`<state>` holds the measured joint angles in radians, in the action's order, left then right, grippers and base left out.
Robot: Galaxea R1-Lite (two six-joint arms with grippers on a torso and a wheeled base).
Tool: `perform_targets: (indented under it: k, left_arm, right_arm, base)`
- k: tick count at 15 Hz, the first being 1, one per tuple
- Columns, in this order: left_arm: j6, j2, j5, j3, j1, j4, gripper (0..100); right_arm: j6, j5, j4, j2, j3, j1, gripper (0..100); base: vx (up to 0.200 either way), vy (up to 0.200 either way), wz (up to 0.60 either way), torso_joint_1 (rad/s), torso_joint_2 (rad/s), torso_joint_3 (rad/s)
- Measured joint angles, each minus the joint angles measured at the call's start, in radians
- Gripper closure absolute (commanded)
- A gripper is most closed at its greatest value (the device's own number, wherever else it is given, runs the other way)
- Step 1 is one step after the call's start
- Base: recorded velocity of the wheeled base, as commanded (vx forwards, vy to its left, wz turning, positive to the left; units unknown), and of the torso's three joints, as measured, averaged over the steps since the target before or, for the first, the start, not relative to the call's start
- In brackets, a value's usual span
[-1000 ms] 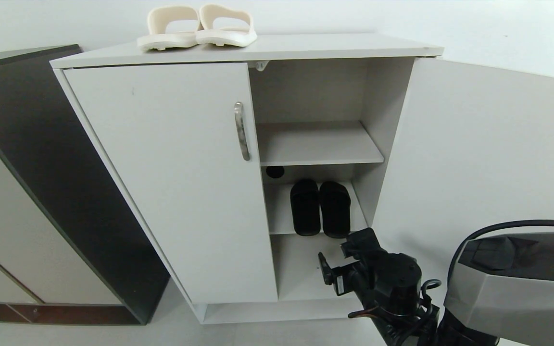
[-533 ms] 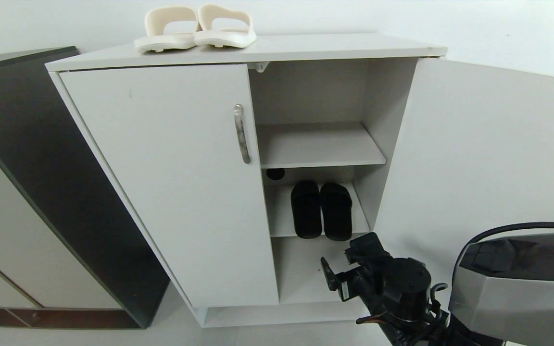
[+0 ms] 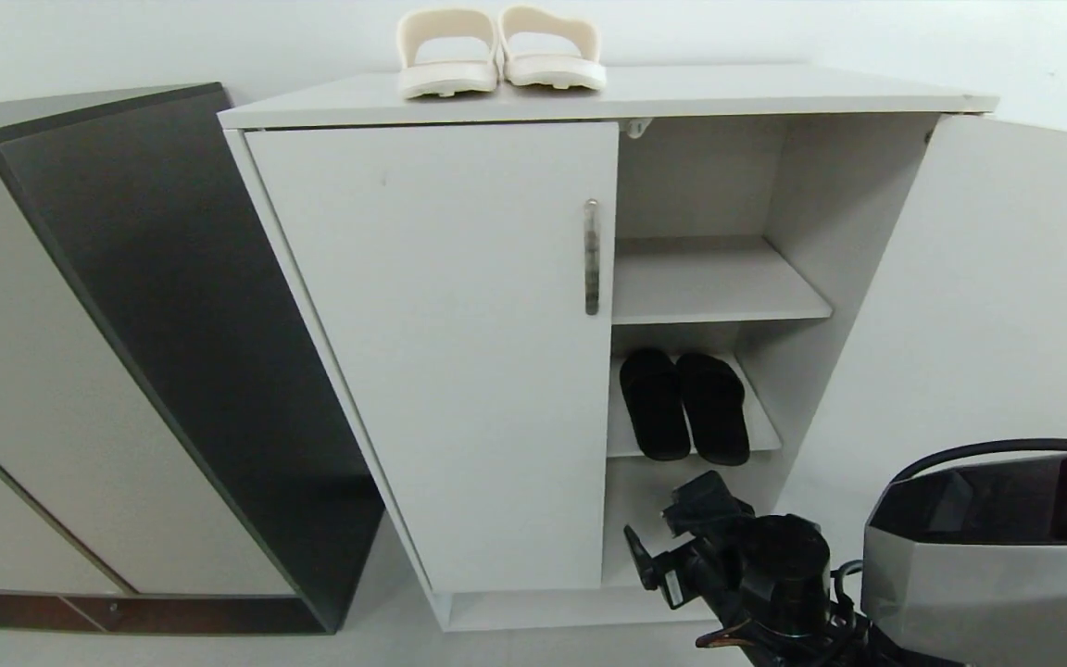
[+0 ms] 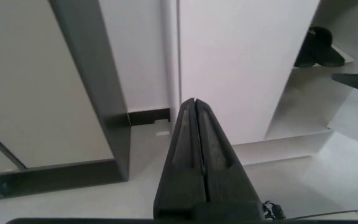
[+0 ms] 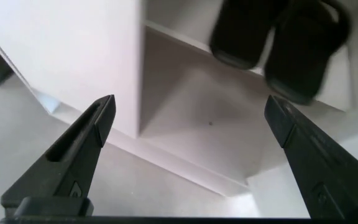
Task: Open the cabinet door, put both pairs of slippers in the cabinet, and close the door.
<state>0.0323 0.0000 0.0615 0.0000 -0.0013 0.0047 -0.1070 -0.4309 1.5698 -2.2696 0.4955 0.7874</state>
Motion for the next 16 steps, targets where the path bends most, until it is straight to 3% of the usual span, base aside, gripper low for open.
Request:
perform_targets:
  k: [4,16]
  left_arm:
    - [0.0,0.001,0.0,0.0,-0.001,0.0,100]
    - [0.0,0.002,0.0,0.0,0.0,0.0,100]
  right_arm:
    - [0.001,0.025,-0.001,-0.003,-0.006,0.002,0]
    - [0.0,0.026,0.0,-0.006,-0.009,0.009,0]
  base:
    - [0.0,0.2,0.0,0.004,0.01,0.002]
    - [0.0,0.0,0.0,0.0,0.0,0.0]
